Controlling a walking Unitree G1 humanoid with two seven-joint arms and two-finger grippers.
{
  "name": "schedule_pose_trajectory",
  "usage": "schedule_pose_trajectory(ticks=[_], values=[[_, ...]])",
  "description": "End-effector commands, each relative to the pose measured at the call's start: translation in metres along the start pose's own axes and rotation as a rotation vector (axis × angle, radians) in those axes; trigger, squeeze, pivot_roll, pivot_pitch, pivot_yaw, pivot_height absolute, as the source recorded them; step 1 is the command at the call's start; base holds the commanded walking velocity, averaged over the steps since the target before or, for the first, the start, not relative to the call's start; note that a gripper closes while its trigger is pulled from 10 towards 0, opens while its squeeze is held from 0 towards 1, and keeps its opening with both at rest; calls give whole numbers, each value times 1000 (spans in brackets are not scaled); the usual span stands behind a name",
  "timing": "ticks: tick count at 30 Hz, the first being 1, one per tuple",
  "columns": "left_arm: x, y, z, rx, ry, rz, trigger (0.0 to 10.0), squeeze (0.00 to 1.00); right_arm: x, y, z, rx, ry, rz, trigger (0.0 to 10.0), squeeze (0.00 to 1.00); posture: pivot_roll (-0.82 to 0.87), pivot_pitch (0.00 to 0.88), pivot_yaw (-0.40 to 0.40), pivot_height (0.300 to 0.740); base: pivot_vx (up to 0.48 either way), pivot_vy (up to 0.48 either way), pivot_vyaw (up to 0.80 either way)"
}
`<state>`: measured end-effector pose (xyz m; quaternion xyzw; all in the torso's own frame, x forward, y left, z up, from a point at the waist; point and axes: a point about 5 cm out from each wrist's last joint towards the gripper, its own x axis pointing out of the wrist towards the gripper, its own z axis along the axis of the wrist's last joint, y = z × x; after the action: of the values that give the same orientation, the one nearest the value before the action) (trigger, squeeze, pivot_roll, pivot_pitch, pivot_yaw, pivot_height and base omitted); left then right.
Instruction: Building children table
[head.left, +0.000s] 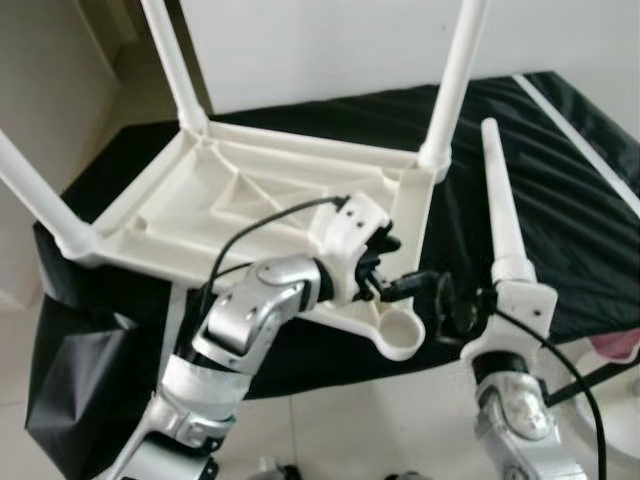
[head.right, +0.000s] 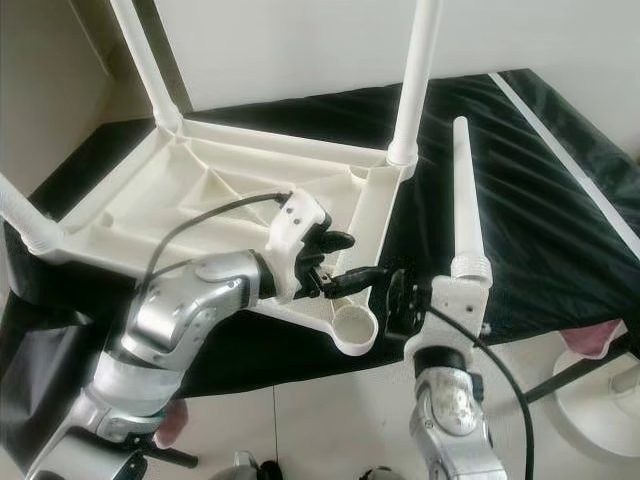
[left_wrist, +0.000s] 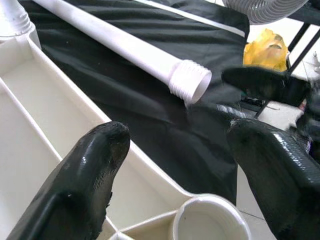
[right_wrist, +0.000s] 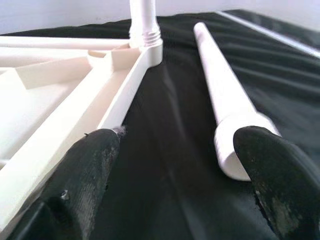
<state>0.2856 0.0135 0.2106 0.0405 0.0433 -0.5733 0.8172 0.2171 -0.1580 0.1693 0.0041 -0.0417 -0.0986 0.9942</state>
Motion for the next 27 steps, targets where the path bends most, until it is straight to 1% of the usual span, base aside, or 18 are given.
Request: schedule_pose_trajectory(ticks=[1, 2, 4, 5, 7, 9, 10, 11, 12, 13, 14, 16, 17, 18, 19, 21, 22, 27], values=[[-1, -5, -1, -5, -10, -59, 10000, 0, 7, -3, 4, -54, -34, 4, 10000, 0, -5, 73, 62, 740, 0, 0, 0], [-2, -5, -2, -9, -11, -62, 10000, 0, 10, -4, 8, -82, -65, 7, 10000, 0, -5, 73, 62, 740, 0, 0, 0], [-2, -8, -6, -16, 5, -66, 10000, 0, 22, -13, 11, -14, -51, -60, 10000, 0, -2, 69, 62, 740, 0, 0, 0], [-2, -8, -6, -16, 5, -66, 10000, 0, 22, -13, 11, -14, -51, -60, 10000, 0, -2, 69, 62, 740, 0, 0, 0], [-4, -12, -11, -9, 28, -80, 10000, 0, 37, -23, 17, 19, -55, -104, 10000, 0, -2, 69, 62, 740, 0, 0, 0], [-5, -13, -13, 13, 32, -73, 10000, 0, 50, -33, 21, -34, -59, -143, 10000, 0, 0, 65, 65, 740, 0, 0, 0], [-5, -13, -13, 13, 32, -73, 10000, 0, 50, -33, 21, -34, -59, -143, 10000, 0, 0, 65, 65, 740, 0, 0, 0], [-5, -10, -11, 30, 25, -48, 10000, 0, 54, -36, 21, -26, -48, -153, 10000, 0, 4, 67, 63, 740, 0, 0, 0], [-7, 3, -6, 19, 21, 10, 10000, 0, 63, -45, 18, -16, 4, -181, 10000, 0, 7, 73, 60, 740, 0, 0, 0], [-8, 8, -4, 16, 19, 29, 10000, 0, 67, -50, 17, -15, 23, -197, 10000, 0, 7, 73, 60, 740, 0, 0, 0], [-8, 8, -4, 16, 19, 29, 10000, 0, 67, -50, 17, -15, 23, -197, 10000, 0, 7, 73, 60, 740, 0, 0, 0], [-11, 14, -1, 16, 18, 40, 10000, 0, 72, -53, 17, -38, 41, -209, 10000, 0, 8, 77, 60, 740, 0, 0, 0], [-14, 17, 2, 18, 18, 40, 10000, 0, 76, -58, 19, -17, 43, -238, 10000, 0, 8, 80, 61, 740, 0, 0, 0], [-14, 17, 2, 18, 18, 40, 10000, 0, 76, -58, 19, -17, 43, -238, 10000, 0, 8, 80, 61, 740, 0, 0, 0], [-21, 28, 9, 37, 13, 69, 10000, 0, 86, -68, 26, 56, 54, -280, 10000, 0, 10, 94, 63, 740, 0, 0, 0], [-26, 36, 14, 37, 5, 93, 10000, 0, 94, -76, 33, 91, 53, -305, 10000, 0, 10, 100, 64, 740, 0, 0, 0], [-31, 40, 15, 45, 13, 102, 10000, 0, 101, -81, 35, 104, 84, -324, 10000, 0, 10, 108, 63, 740, 0, 0, 0], [-35, 41, 16, 60, 21, 106, 10000, 0, 107, -82, 40, 121, 101, -306, 10000, 0, 5, 120, 63, 740, 0, 0, 0]])
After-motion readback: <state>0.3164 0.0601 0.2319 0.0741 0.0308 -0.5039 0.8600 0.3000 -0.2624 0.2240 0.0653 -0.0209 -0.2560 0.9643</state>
